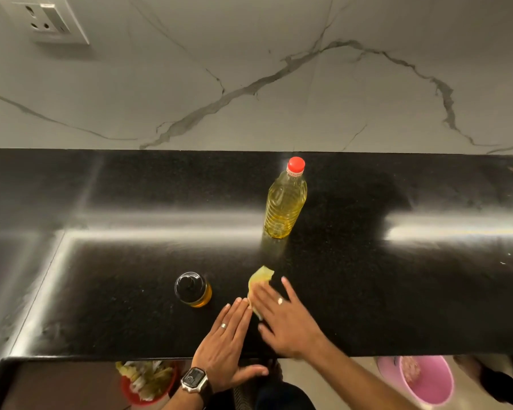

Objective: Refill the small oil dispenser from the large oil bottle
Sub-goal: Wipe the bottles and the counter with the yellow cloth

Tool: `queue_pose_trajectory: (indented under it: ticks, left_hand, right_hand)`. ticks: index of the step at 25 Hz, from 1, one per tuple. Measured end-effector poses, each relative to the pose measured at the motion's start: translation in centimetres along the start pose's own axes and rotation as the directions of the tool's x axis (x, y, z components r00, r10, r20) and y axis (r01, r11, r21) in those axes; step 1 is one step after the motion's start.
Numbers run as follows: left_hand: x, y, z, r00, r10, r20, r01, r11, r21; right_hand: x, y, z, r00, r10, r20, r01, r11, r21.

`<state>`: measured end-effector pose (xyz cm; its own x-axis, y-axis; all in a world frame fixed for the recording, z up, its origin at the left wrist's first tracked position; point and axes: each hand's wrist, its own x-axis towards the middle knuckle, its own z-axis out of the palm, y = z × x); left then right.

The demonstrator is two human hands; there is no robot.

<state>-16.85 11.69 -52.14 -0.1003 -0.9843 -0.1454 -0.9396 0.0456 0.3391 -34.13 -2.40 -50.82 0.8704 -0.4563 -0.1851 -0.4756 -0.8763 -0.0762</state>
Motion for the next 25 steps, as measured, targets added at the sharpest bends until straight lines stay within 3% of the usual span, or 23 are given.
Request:
queue_pose_trajectory:
  ticks: [3, 5, 7, 9, 10, 12, 13, 15, 17, 19, 20, 22, 23, 25]
  left_hand:
    - [0.1, 0.2, -0.3, 0.999, -0.018, 0.051, 0.019, 1.000, -0.002]
    - [0.1, 0.1, -0.4, 0.996, -0.032, 0.089, 0.033, 0.999, -0.005]
    - [0.1, -0.1, -0.3, 0.998, -0.027, 0.059, 0.028, 0.999, -0.022]
    - [0.0, -0.2, 0.1, 1.000, -0.015, 0.009, 0.015, 0.999, -0.045]
    - [-0.1, -0.3, 0.2, 1.000, -0.009, -0.005, 0.009, 0.999, -0.049]
    - [-0.1, -0.3, 0.0, 1.000, 0.005, 0.000, -0.005, 1.000, -0.027]
    - [-0.1, -0.2, -0.2, 1.000, 0.004, 0.013, -0.004, 1.000, -0.014]
    - [-0.1, -0.3, -0.4, 0.999, -0.004, 0.049, 0.005, 1.000, -0.022]
    - [-0.1, -0.6, -0.1, 0.998, 0.004, 0.058, -0.001, 0.999, -0.046]
    - [-0.2, -0.7, 0.2, 0.999, 0.017, 0.034, -0.015, 0.998, -0.059]
    - [-0.1, -0.8, 0.2, 0.999, 0.018, 0.033, -0.015, 0.997, -0.070]
    - [-0.1, -0.6, -0.3, 0.997, -0.004, 0.073, 0.009, 0.997, -0.071]
    - [-0.1, -0.6, -0.5, 0.996, -0.013, 0.083, 0.019, 0.997, -0.077]
    - [-0.2, -0.7, -0.4, 0.999, -0.005, 0.039, 0.010, 0.994, -0.113]
  right_hand:
    - [-0.1, 3.1, -0.7, 0.942, 0.336, 0.019, -0.336, 0.940, 0.055]
    - [-4.6, 2.2, 0.5, 0.918, 0.395, -0.035, -0.392, 0.917, 0.079]
    - [-7.3, -1.8, 0.8, 0.983, 0.185, -0.010, -0.184, 0.980, 0.076]
    - [-4.6, -3.5, 1.4, 0.998, -0.033, 0.054, 0.030, 0.998, 0.055]
    - [-1.8, -2.7, 0.9, 0.999, -0.046, 0.004, 0.046, 0.999, 0.016]
    - [2.0, 1.9, -0.8, 0.979, 0.204, 0.031, -0.204, 0.979, -0.005]
    - [1.3, 4.1, -0.9, 0.934, 0.356, 0.030, -0.356, 0.934, 0.020]
    - [-3.2, 4.2, 0.6, 0.883, 0.468, -0.032, -0.465, 0.882, 0.071]
    - [-6.4, -0.9, 0.6, 0.976, 0.214, 0.037, -0.217, 0.972, 0.094]
    - [-4.1, -2.8, 1.1, 0.996, -0.060, 0.062, 0.056, 0.996, 0.077]
    - [-1.3, -1.9, 0.4, 1.000, 0.001, 0.029, -0.003, 0.996, 0.085]
    - [2.3, 0.2, -1.5, 0.966, 0.233, 0.112, -0.244, 0.964, 0.102]
    - [2.5, 0.7, -1.7, 0.977, 0.183, 0.113, -0.194, 0.976, 0.098]
    - [1.5, 0.7, -1.0, 0.986, -0.103, 0.134, 0.097, 0.994, 0.049]
